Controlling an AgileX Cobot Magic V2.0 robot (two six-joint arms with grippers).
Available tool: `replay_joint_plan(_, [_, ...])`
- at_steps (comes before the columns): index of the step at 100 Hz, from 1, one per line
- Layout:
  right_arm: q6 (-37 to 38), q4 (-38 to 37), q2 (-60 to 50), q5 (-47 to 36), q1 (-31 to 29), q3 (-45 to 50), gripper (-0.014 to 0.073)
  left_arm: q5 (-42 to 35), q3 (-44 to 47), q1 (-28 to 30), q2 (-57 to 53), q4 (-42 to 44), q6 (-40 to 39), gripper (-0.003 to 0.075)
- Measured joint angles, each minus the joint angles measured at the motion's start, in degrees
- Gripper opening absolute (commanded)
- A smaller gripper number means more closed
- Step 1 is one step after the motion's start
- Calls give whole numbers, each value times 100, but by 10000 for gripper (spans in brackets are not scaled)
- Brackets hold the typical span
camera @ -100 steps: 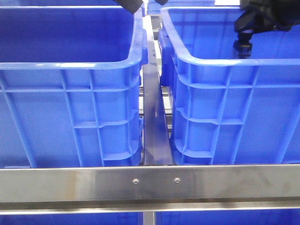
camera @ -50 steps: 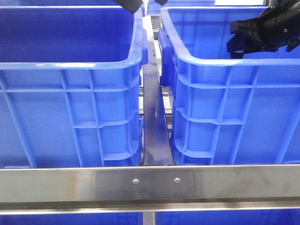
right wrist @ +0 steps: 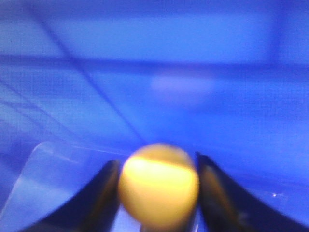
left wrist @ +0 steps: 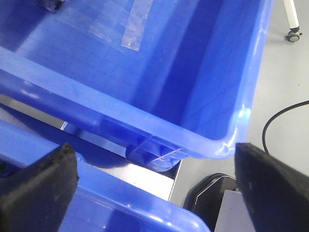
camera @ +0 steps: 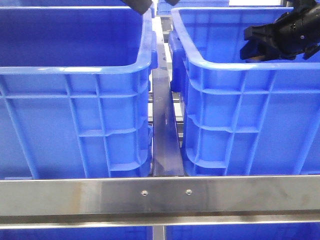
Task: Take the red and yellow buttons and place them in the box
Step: 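Lower the yellow button into the empty bin and open the right gripper, then raise the right gripper and move the left gripper over the button bin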
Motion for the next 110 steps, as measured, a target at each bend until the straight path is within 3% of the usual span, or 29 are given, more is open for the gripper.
replay_joint_plan(31, [0,0,-29,0,0,0,559,0,0,0,0,0,0,620])
replay_joint_plan(59, [0,0,-823,-102,0,444,545,0,0,0,0,0,0,620])
replay_joint_plan(69, [0,5,-1224,-158,0,822,436,0,0,0,0,0,0,620])
replay_joint_plan(93, [0,5,-2543,-158,0,1867,60,0,0,0,0,0,0,620])
replay_joint_plan(110, [0,5,-3585,-113,-5,2663,-74,0,0,0,0,0,0,620])
